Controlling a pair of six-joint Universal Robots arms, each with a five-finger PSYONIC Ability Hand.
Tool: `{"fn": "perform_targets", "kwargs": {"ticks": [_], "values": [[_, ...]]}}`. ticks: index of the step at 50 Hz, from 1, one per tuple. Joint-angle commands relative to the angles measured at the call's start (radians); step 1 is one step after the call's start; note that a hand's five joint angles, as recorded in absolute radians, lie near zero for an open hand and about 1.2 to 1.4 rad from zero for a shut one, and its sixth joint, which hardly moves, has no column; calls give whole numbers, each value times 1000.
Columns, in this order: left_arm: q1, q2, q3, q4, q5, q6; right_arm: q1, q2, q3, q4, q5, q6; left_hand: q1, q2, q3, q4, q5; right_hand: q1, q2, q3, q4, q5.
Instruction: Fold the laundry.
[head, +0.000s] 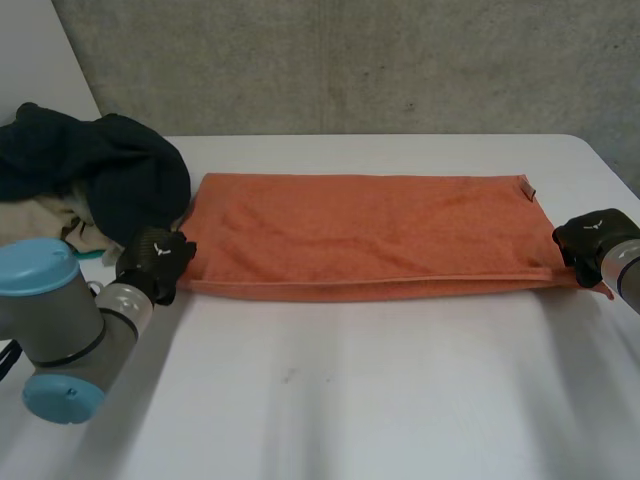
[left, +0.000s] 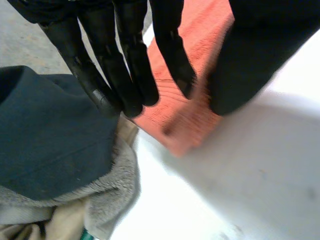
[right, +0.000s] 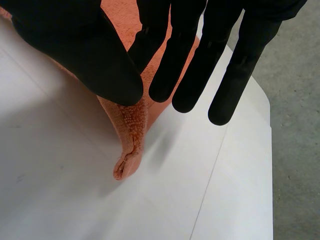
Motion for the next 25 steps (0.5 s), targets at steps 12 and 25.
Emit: {"fn": "perform_targets", "kwargs": {"ticks": [12, 25], "values": [[25, 332, -212, -411, -30, 96, -95, -113, 11, 495, -12, -295, 307, 344, 348, 344, 352, 272, 211, 202, 197, 191], [49, 497, -243, -835, 39, 195, -184, -247, 110, 611, -70, -574, 307, 344, 348, 344, 352, 272, 211, 202, 197, 191]]}}
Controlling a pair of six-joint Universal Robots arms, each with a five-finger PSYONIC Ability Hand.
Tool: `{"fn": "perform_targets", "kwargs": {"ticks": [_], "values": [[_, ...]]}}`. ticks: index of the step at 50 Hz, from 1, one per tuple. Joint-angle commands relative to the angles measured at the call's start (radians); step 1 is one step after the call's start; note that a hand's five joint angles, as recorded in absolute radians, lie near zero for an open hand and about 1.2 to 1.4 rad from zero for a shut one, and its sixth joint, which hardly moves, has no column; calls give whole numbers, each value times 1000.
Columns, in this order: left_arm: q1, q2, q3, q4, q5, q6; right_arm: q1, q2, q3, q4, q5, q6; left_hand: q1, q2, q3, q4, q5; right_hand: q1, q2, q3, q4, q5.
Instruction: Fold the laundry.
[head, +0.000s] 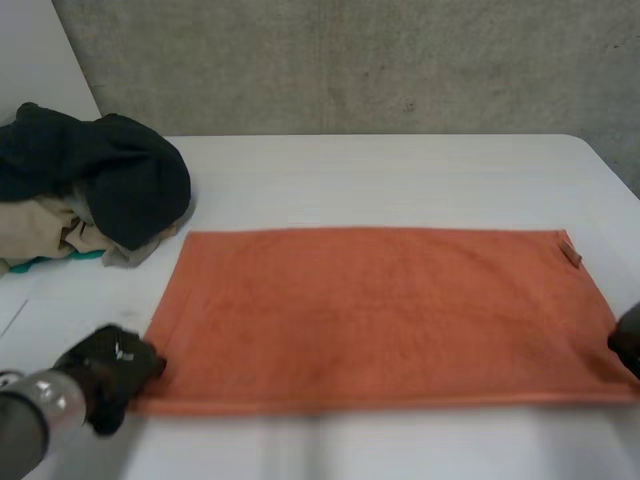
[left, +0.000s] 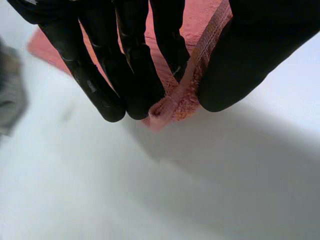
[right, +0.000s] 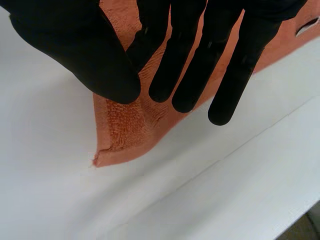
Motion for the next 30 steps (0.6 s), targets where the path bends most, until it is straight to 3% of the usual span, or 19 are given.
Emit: {"fn": "perform_targets", "kwargs": {"ticks": [1, 7, 13, 17, 24, 30], "values": [[-5, -48, 68, -18, 59, 14, 22, -3, -12, -157, -45, 27, 227, 200, 207, 200, 232, 272, 211, 202, 197, 191], [-54, -200, 251, 146, 3, -28, 78, 103, -102, -311, -38, 163, 227, 200, 207, 200, 232, 272, 211, 202, 197, 191], [-110, -384, 514, 307, -105, -98, 135, 207, -204, -477, -5, 261, 227, 200, 207, 200, 232, 272, 211, 202, 197, 191], [-141, -500, 663, 318, -158, -121, 163, 264, -262, -579, -2, 287, 227, 200, 207, 200, 232, 272, 211, 202, 197, 191], [-178, -677, 895, 321, -172, -106, 201, 374, -390, -708, 30, 312, 227, 200, 207, 200, 232, 272, 211, 202, 197, 191], [-190, -767, 1035, 320, -195, -89, 229, 456, -507, -731, 50, 319, 227, 200, 207, 200, 232, 272, 211, 202, 197, 191]]}}
